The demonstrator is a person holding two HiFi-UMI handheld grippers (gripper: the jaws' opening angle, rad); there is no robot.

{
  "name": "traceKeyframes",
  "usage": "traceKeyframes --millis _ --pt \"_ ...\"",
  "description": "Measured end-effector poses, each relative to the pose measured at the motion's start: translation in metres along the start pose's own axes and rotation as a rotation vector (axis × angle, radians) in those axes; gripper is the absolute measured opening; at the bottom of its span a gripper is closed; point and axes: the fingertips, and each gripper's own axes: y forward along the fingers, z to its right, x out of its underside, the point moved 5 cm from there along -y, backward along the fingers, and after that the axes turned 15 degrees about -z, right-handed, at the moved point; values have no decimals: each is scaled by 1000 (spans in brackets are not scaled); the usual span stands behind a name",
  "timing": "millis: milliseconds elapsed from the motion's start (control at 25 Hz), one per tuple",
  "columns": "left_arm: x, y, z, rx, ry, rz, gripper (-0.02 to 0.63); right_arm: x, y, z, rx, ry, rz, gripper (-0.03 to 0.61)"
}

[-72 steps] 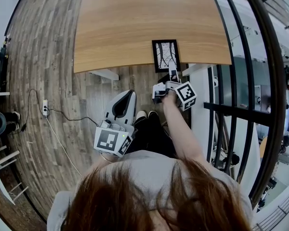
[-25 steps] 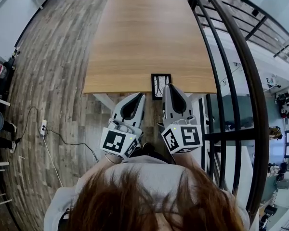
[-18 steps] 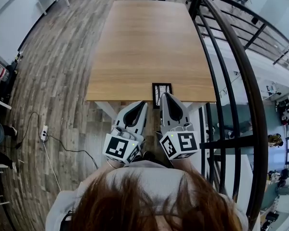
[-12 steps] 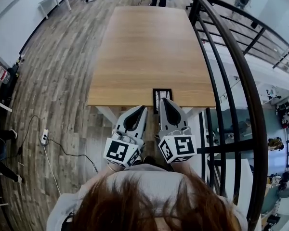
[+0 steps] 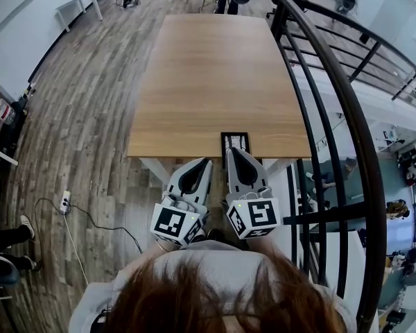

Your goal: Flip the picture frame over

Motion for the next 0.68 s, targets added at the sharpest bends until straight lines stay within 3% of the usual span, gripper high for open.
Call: traceKeyframes --millis 680 --pt "2 -2 -1 3 -17 -4 6 3 0 -7 -11 -12 -18 17"
